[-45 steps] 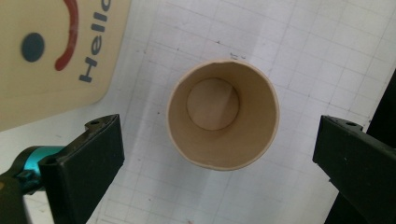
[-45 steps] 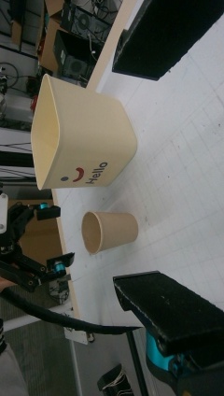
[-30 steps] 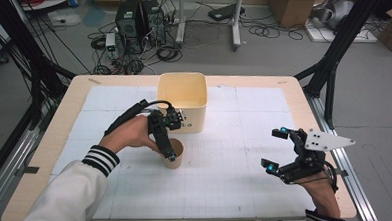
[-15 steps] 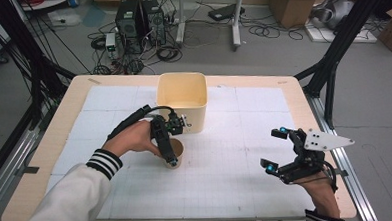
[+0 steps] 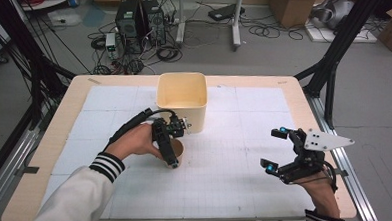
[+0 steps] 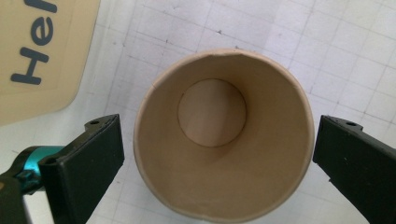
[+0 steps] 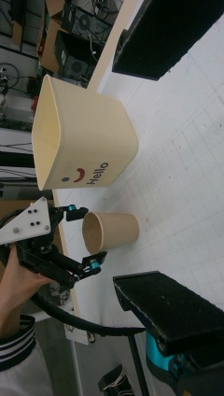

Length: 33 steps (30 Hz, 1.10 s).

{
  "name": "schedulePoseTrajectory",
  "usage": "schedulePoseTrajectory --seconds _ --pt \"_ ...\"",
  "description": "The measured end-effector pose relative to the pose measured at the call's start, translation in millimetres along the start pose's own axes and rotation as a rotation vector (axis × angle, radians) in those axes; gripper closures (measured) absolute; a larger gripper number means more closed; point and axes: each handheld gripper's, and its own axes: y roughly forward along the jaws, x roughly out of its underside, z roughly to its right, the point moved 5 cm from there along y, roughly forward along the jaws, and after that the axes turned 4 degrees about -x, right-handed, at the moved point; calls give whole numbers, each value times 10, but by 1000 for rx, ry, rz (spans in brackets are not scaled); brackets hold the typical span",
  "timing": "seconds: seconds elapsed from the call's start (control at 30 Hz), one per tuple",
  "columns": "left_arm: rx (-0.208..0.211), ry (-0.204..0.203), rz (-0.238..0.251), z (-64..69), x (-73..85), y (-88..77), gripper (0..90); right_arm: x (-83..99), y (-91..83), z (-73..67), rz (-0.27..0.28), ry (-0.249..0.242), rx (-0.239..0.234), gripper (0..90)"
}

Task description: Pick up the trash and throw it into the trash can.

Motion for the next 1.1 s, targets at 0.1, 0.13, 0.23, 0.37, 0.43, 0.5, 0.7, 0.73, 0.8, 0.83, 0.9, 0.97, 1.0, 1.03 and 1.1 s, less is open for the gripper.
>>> schedulePoseTrajectory --seconds 0.1,0.13,0.23,0.37,0.43,0.5,0.7,0.73,0.8,0.83,0.9,0.97,1.0,1.03,1.1 --pt "-3 -2 0 5 10 47 25 -2 -2 4 2 -4 2 2" --pt "-2 -4 -1 10 15 64 25 -2 -2 4 2 -4 2 2" --pt "-21 4 7 8 16 111 25 -1 -1 5 3 -3 1 2" --pt "-27 5 5 17 14 147 25 -2 -1 7 4 -3 1 2" --pt "-29 8 3 22 12 167 25 -1 -2 6 4 -3 1 2" --pt "-33 9 3 27 9 189 25 -2 -2 5 4 -3 1 2" --pt "-33 6 0 36 45 270 24 -5 -8 0 5 2 -1 2" --pt "-32 3 1 39 50 281 25 -3 -10 -1 2 2 -1 2" --pt "-37 0 0 40 54 293 25 -6 -9 4 6 -1 0 2" --pt "-38 2 -2 38 55 301 25 -4 -10 1 4 2 -2 2" --pt "-43 1 -6 34 53 307 25 -6 -8 2 5 0 -1 2" --pt "-38 1 -4 36 49 308 25 -8 -6 -1 6 5 -1 2" --pt "-40 1 -5 35 48 309 25 -8 -6 -1 6 5 -1 2" --pt "-33 -2 -10 33 52 310 26 -9 -3 7 8 -3 0 2" --pt "-33 -3 -9 32 52 309 53 -10 -1 6 9 -1 0 2"
